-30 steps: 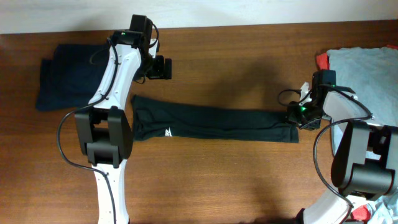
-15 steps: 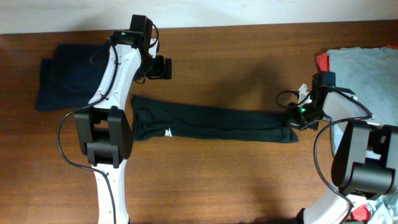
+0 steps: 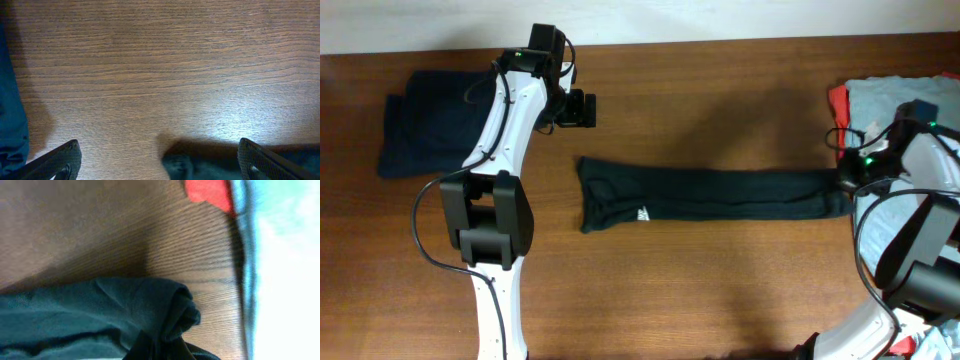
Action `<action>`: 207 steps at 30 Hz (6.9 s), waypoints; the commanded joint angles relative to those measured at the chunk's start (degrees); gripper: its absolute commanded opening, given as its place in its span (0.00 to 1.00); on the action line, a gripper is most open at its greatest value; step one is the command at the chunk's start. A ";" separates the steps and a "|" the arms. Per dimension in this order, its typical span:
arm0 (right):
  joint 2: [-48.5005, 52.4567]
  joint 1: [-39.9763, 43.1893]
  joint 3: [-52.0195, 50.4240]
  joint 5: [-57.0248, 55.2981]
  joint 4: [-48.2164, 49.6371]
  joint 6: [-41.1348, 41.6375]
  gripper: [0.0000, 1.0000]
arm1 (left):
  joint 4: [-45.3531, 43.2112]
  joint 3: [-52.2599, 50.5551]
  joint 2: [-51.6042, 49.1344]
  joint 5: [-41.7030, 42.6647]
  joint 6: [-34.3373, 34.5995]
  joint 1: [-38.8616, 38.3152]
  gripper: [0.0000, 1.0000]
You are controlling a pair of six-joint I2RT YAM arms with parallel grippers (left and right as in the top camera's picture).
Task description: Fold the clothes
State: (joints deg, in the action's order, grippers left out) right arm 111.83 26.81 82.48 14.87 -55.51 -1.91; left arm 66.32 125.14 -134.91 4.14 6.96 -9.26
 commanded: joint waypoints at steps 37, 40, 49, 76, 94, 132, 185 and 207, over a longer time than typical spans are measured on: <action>1.03 -34.53 19.06 -2.73 -17.00 13.60 0.04 | -0.11 0.52 -0.48 0.61 -0.15 -0.11 0.99; 2.23 -36.50 19.04 -3.32 -16.70 13.57 0.04 | -0.11 0.52 -0.46 0.61 -0.15 -0.11 0.99; 5.09 -41.05 19.04 -3.52 -15.72 6.56 0.04 | -0.11 0.52 -0.48 0.61 -0.15 -0.11 1.00; 6.51 -42.38 19.19 3.58 -14.14 3.65 0.52 | -0.11 0.52 -0.48 0.61 -0.15 -0.11 0.99; 6.62 -36.06 19.08 -9.99 -18.64 3.87 0.36 | -0.11 0.52 -0.48 0.61 -0.15 -0.11 0.99; 3.23 -28.22 8.09 -0.55 3.91 -2.32 0.48 | -0.11 0.52 -0.48 0.61 -0.15 -0.11 0.99; 2.95 -7.21 8.79 6.45 -6.75 -8.83 0.05 | -0.11 0.52 -0.48 0.61 -0.15 -0.11 0.99; 2.93 -24.57 24.33 2.82 -24.06 -10.08 0.04 | -0.11 0.52 -0.48 0.61 -0.15 -0.11 0.99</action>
State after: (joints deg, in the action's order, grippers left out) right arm 115.13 5.69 105.38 18.17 -79.09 -11.22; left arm 66.32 125.14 -134.93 4.14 6.96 -9.26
